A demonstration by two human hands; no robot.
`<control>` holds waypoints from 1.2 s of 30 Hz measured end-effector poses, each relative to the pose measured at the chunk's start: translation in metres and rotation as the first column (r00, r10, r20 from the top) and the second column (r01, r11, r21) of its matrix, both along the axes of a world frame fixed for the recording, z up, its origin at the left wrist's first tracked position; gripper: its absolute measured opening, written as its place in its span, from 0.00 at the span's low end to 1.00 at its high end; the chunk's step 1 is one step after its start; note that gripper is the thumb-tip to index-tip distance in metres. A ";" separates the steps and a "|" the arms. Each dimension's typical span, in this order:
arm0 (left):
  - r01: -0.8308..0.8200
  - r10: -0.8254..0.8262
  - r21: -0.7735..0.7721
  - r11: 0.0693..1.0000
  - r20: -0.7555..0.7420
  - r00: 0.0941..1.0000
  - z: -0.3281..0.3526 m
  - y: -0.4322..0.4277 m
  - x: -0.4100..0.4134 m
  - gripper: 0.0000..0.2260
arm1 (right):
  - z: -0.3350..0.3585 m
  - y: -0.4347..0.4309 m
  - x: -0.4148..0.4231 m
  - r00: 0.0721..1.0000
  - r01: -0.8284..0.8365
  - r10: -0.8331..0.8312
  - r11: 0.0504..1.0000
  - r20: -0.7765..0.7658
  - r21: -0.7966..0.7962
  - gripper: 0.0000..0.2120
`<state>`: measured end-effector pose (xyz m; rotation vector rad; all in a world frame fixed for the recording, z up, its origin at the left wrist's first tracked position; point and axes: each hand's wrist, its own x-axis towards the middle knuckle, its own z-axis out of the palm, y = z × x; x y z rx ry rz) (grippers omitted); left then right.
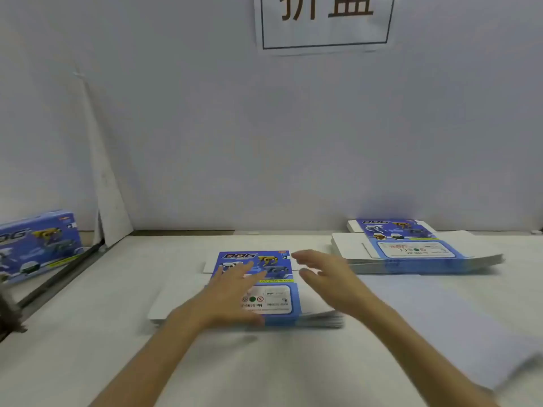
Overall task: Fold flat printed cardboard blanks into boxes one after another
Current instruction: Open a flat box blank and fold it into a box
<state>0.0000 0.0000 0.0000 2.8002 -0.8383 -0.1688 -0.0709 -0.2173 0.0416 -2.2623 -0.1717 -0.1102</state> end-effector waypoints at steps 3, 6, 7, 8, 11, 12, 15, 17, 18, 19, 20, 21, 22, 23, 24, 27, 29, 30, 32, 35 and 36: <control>0.002 0.004 0.104 0.995 -0.060 0.998 -0.020 -0.010 0.006 0.43 | -0.024 0.008 0.031 0.983 0.176 -0.186 0.928 0.001 -0.327 0.20; 0.015 -0.014 0.099 0.995 -0.013 1.000 -0.038 -0.008 0.008 0.41 | -0.051 0.008 0.044 0.947 0.157 -0.288 0.798 -0.140 -0.581 0.20; 0.020 -0.019 0.110 0.994 -0.012 1.000 -0.039 -0.005 0.009 0.39 | -0.058 0.007 0.045 0.938 0.154 -0.309 0.777 -0.156 -0.611 0.19; 0.024 -0.023 0.117 0.993 -0.007 1.000 -0.037 -0.003 0.007 0.39 | -0.062 0.006 0.044 0.936 0.153 -0.314 0.768 -0.158 -0.622 0.19; 0.038 -0.034 0.104 0.994 -0.039 0.999 -0.031 -0.005 -0.001 0.37 | -0.068 -0.003 0.042 0.955 0.140 -0.267 0.788 -0.128 -0.600 0.18; 0.041 -0.040 0.106 0.994 -0.015 0.999 -0.031 -0.006 -0.003 0.35 | -0.067 -0.007 0.042 0.961 0.131 -0.246 0.810 -0.129 -0.572 0.18; 0.048 -0.070 0.162 0.986 0.135 0.988 -0.031 -0.009 -0.020 0.31 | -0.059 -0.015 0.042 0.964 0.135 -0.223 0.878 -0.142 -0.460 0.18; 0.098 -0.151 0.158 0.983 0.372 0.916 -0.031 -0.009 -0.034 0.31 | -0.051 -0.021 0.038 0.965 0.163 -0.225 0.916 -0.133 -0.367 0.18; 0.129 -0.180 0.141 0.982 0.455 0.872 -0.030 -0.009 -0.037 0.29 | -0.045 -0.024 0.036 0.967 0.184 -0.230 0.931 -0.113 -0.316 0.17; 0.188 -0.220 0.115 0.975 0.569 0.792 -0.034 -0.008 -0.037 0.27 | -0.039 -0.028 0.033 0.967 0.212 -0.241 0.941 -0.083 -0.264 0.16; 0.227 -0.231 0.085 0.970 0.616 0.753 -0.036 -0.009 -0.038 0.25 | -0.033 -0.033 0.030 0.965 0.243 -0.259 0.946 -0.047 -0.215 0.16; 0.239 -0.227 0.068 0.969 0.637 0.737 -0.038 -0.009 -0.037 0.24 | -0.026 -0.037 0.028 0.960 0.275 -0.281 0.945 -0.009 -0.177 0.15; 0.231 -0.209 0.051 0.972 0.643 0.737 -0.038 -0.009 -0.035 0.24 | -0.021 -0.040 0.025 0.954 0.299 -0.299 0.942 0.023 -0.152 0.15; 0.223 -0.196 0.042 0.974 0.651 0.734 -0.039 -0.010 -0.035 0.24 | -0.017 -0.043 0.023 0.949 0.314 -0.310 0.940 0.053 -0.134 0.15; 0.219 -0.178 0.020 0.975 0.658 0.732 -0.038 -0.010 -0.036 0.24 | -0.014 -0.044 0.021 0.945 0.326 -0.318 0.938 0.081 -0.118 0.15; 0.246 -0.142 -0.061 0.967 0.675 0.724 -0.040 -0.008 -0.040 0.24 | -0.007 -0.046 0.016 0.927 0.350 -0.338 0.935 0.160 -0.054 0.14; 0.257 -0.126 -0.134 0.957 0.608 0.784 -0.034 -0.008 -0.044 0.20 | -0.004 -0.046 0.015 0.922 0.356 -0.344 0.933 0.179 -0.041 0.14; 0.240 -0.113 -0.159 0.958 0.558 0.822 -0.027 -0.009 -0.046 0.15 | -0.003 -0.046 0.015 0.920 0.359 -0.346 0.933 0.185 -0.038 0.14; 0.106 0.006 -0.222 0.969 0.452 0.892 -0.002 -0.008 -0.045 0.10 | 0.000 -0.049 0.015 0.913 0.360 -0.357 0.933 0.199 0.021 0.15; 0.089 0.162 -0.381 0.920 0.577 0.801 0.047 -0.003 -0.036 0.10 | 0.014 -0.052 0.011 0.849 0.390 -0.469 0.867 0.244 0.310 0.19; 0.131 0.224 -0.447 0.885 0.655 0.721 0.067 -0.003 -0.036 0.10 | 0.021 -0.051 0.007 0.825 0.372 -0.507 0.820 0.249 0.435 0.21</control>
